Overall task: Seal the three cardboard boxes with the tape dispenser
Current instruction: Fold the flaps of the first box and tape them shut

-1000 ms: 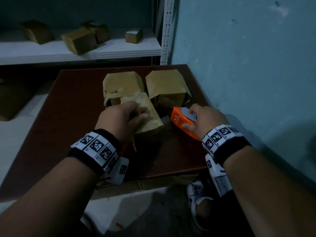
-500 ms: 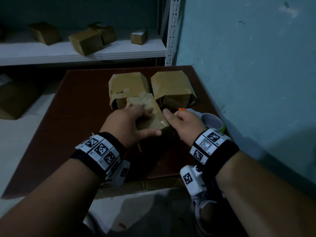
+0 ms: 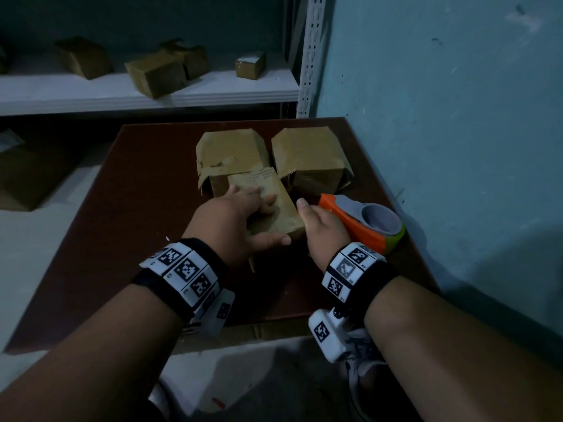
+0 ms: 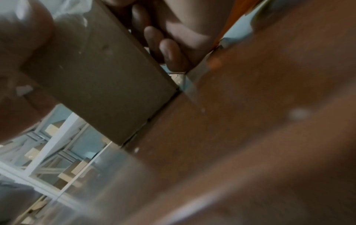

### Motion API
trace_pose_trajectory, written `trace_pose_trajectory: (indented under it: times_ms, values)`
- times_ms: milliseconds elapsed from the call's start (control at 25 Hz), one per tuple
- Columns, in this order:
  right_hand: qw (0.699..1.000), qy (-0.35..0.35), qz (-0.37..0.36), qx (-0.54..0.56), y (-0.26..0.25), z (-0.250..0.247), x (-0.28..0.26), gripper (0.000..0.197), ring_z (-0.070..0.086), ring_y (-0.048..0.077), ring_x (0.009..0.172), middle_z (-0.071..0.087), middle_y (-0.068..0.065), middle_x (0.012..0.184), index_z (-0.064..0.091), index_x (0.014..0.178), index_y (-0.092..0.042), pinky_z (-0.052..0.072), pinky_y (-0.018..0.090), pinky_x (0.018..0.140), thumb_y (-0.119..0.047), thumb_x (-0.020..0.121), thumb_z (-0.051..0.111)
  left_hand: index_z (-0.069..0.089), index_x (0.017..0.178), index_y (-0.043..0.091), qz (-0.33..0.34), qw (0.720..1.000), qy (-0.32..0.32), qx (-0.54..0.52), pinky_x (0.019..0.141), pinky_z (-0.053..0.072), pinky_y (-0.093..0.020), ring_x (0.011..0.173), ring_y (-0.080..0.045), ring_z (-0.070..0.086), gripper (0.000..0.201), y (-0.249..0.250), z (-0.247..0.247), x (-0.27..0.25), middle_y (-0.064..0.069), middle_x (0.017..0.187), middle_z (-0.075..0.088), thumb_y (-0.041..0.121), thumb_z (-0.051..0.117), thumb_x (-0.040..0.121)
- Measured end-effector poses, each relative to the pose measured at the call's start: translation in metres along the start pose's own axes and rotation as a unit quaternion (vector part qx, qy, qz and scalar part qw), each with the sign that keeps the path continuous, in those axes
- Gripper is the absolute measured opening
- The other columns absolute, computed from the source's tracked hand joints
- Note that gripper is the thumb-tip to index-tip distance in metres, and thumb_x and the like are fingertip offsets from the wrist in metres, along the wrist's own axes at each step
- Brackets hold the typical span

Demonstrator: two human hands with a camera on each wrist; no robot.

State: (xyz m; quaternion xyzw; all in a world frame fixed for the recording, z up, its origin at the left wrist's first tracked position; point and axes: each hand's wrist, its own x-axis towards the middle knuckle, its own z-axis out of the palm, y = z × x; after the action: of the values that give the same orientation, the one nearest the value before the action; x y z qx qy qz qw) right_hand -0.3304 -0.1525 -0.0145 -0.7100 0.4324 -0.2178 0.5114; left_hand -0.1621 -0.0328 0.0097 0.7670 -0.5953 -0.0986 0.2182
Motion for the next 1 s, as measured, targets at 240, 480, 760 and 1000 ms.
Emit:
trace_pose_trajectory:
  times_ms: [240,480,760,1000]
  values:
    - [0.994,-0.084,0.047,-0.056,-0.006,0.004,0.007,0.044,0.05,0.031,0.137,0.054,0.006,0.146,0.048,0.153,-0.021,0.041,0.043,0.116,-0.032,0.111,0.045,0.064,0.14,0.031,-0.032,0.999,-0.017,-0.009,0.125,0.032,-0.051,0.157,-0.024,0.026,0.093,0.008,-0.005,-0.001,0.007,0.161,0.045,0.083,0.062,0.063]
    - [0.999,0.006,-0.007,0.049,-0.023,-0.001,-0.001,0.038,0.062,0.004,0.102,0.066,-0.014,0.11,0.063,0.125,-0.026,0.045,0.025,0.088,-0.051,0.11,0.038,0.066,0.137,0.03,-0.045,0.998,-0.011,-0.038,0.125,0.032,-0.048,0.157,-0.026,0.024,0.088,0.013,-0.01,-0.004,0.007,0.161,0.045,0.076,0.072,0.061]
    - [0.99,-0.083,0.024,0.111,-0.016,0.02,0.004,0.054,0.055,0.014,0.137,0.055,-0.013,0.152,0.048,0.146,-0.058,0.041,0.048,0.118,-0.065,0.093,0.055,0.062,0.14,0.027,-0.026,0.995,-0.028,-0.09,0.126,0.029,-0.048,0.158,-0.025,0.019,0.097,0.003,-0.013,-0.007,0.007,0.163,0.042,0.074,0.075,0.056]
    - [0.988,-0.061,0.016,0.143,-0.008,0.022,0.007,0.04,0.063,0.003,0.123,0.068,-0.018,0.133,0.057,0.139,-0.054,0.045,0.042,0.115,-0.052,0.099,0.057,0.01,0.167,0.021,0.019,0.993,-0.039,-0.106,0.128,0.002,-0.042,0.154,-0.015,-0.011,0.13,-0.005,-0.002,0.003,0.008,0.173,-0.005,0.064,0.083,0.069]
